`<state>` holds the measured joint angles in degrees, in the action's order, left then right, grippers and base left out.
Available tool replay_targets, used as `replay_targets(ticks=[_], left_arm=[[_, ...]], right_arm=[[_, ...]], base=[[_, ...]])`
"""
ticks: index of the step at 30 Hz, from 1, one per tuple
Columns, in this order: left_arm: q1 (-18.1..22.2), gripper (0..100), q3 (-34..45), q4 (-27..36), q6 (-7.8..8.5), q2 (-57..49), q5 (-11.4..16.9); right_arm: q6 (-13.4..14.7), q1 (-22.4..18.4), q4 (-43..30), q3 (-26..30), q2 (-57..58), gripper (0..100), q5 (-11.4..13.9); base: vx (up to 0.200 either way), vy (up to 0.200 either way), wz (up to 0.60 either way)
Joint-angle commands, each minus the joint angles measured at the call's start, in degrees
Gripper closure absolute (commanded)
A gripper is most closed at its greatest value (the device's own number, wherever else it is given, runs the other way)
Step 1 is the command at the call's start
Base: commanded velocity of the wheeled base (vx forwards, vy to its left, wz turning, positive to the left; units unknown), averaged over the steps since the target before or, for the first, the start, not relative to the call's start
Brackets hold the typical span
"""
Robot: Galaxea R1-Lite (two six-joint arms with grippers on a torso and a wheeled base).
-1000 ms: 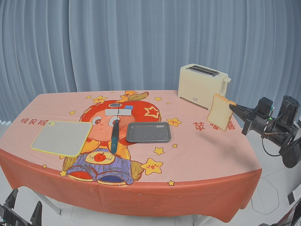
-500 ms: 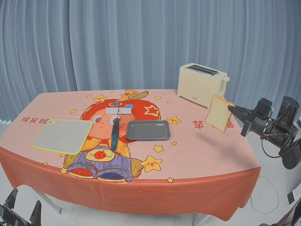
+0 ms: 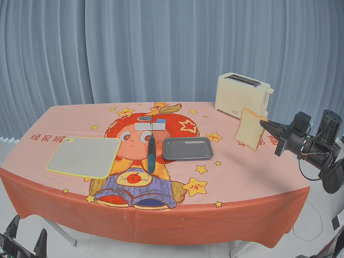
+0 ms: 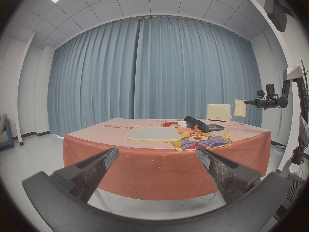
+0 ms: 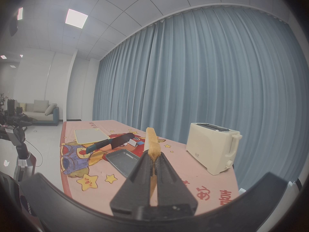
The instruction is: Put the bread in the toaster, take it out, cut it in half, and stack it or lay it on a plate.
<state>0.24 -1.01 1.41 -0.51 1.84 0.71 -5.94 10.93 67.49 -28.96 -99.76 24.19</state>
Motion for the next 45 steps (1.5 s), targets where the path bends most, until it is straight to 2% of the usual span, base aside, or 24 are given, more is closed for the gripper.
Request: replay_targets(ticks=[1,19,32,36,39,44,45], left_arm=[[0.0,0,0.5,0.0,-0.02,0.1,0.0],[0.0,0,0.5,0.0,-0.02,0.1,0.0],[0.0,0,0.5,0.0,-0.02,0.1,0.0],[0.0,0,0.5,0.0,0.07,0.1,0.0],[0.0,0,0.5,0.0,0.07,0.1,0.0],[0.0,0,0.5,0.0,0.16,0.1,0.0],[0.0,0,0.5,0.0,0.16,0.1,0.0]], right_arm=[[0.0,0.9,0.0,0.0,-0.1,100,0.0],[0.1,2.1,0.0,0.1,0.2,100,0.0],[0.8,4.8,0.0,0.0,0.2,100,-2.1],[0.8,5.1,0.0,-0.3,-0.2,100,-3.2],[1.6,6.6,-0.1,-0.3,-0.3,100,-5.2],[6.4,11.2,-0.1,-1.1,-0.5,100,-9.0],[7.6,12.7,-0.1,-1.6,-1.0,100,-11.1]], base=[[0.0,0.2,0.0],[0.0,0.2,0.0],[0.0,0.2,0.0],[0.0,0.2,0.0],[0.0,0.2,0.0],[0.0,0.2,0.0],[0.0,0.2,0.0]])
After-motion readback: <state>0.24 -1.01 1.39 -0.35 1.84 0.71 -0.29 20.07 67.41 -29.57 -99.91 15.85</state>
